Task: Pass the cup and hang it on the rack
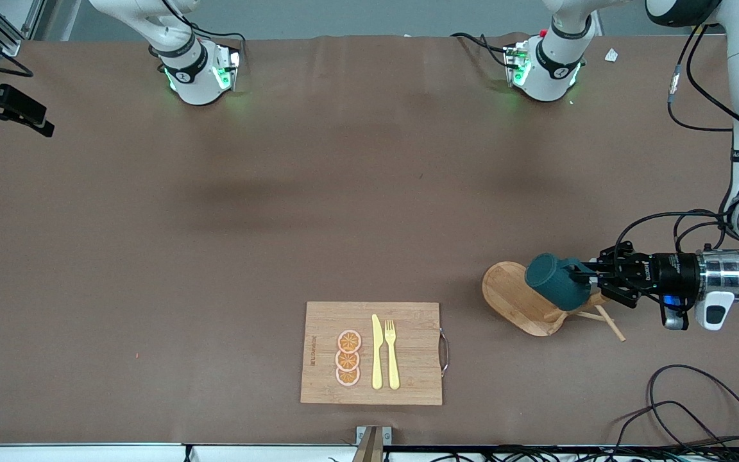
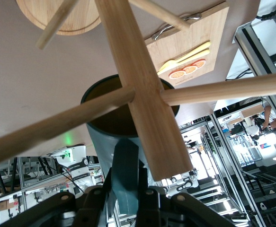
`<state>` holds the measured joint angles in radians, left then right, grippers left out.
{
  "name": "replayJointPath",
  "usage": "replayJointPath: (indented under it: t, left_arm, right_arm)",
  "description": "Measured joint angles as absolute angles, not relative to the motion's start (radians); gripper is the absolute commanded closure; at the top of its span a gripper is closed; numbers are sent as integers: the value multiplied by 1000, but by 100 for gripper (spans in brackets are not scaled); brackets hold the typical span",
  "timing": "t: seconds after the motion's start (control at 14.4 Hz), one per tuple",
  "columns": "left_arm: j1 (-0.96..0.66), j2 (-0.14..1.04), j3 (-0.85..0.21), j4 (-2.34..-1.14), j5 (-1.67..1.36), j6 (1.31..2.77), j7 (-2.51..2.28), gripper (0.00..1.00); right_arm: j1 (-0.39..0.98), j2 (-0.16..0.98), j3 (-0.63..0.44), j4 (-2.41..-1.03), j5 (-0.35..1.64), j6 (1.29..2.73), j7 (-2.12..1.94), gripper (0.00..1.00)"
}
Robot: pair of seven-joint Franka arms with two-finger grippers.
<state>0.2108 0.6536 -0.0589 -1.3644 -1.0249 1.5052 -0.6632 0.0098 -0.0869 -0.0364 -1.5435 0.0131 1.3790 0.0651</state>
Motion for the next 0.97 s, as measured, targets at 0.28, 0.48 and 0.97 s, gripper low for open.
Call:
replayJointPath:
  t: [0.28, 0.48, 0.97]
  left_arm:
    - [219, 654, -60, -1360, -1022, 1498, -644, 44]
    - [212, 647, -68, -1342, -997, 1494, -667, 37]
    - [149, 480, -81, -1302, -746, 1487, -756, 0]
  right_arm:
    - [10, -85, -36, -1537, 13, 1373, 66, 0]
    - [10, -85, -36, -1536, 13, 1359, 67, 0]
    - [10, -85, -36, -1534, 13, 1356, 67, 0]
